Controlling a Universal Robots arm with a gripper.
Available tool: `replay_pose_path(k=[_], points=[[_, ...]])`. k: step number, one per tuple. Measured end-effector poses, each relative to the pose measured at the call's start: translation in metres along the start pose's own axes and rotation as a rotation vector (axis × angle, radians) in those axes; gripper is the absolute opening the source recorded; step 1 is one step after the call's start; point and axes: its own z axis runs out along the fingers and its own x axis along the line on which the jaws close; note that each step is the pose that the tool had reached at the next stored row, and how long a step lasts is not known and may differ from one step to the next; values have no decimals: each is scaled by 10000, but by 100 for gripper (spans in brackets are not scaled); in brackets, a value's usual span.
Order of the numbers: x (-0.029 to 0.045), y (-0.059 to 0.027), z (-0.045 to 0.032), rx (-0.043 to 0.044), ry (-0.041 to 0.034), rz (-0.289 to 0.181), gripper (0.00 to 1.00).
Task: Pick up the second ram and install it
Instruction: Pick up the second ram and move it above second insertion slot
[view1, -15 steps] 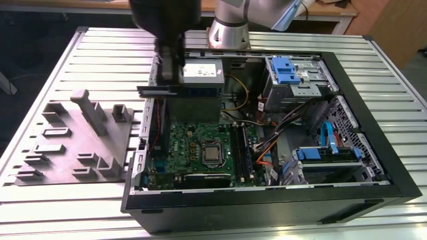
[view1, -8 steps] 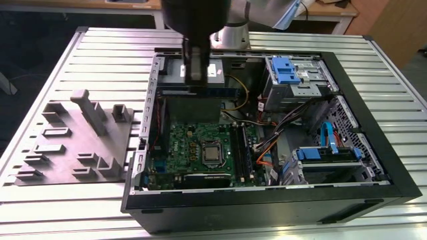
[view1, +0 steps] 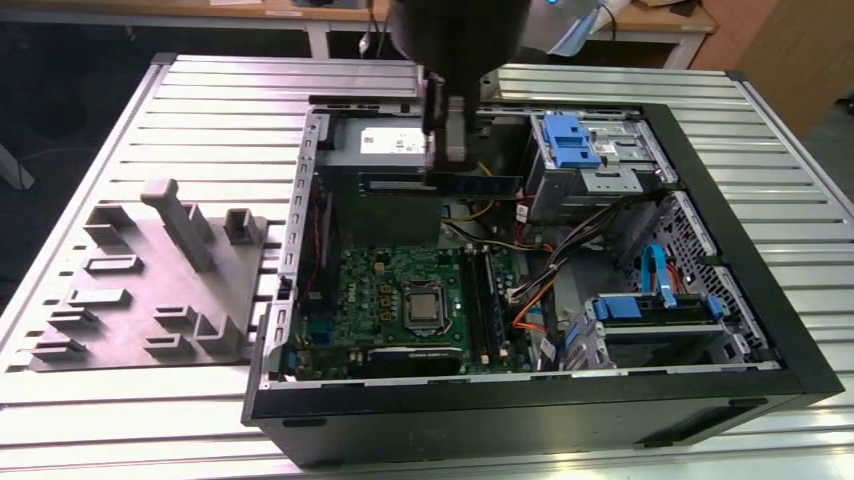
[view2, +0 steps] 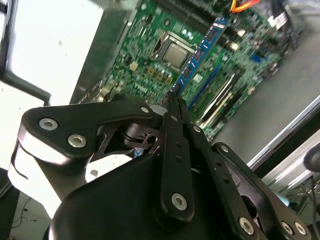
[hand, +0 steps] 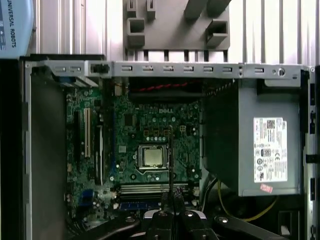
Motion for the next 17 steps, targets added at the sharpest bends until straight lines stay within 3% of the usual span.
replay_pose_path(k=[2, 8, 17], points=[[-1, -43, -1, -6, 1, 0, 11], [-1, -47, 2, -5, -1, 0, 11], [5, -48, 72, -27, 3, -319, 11]])
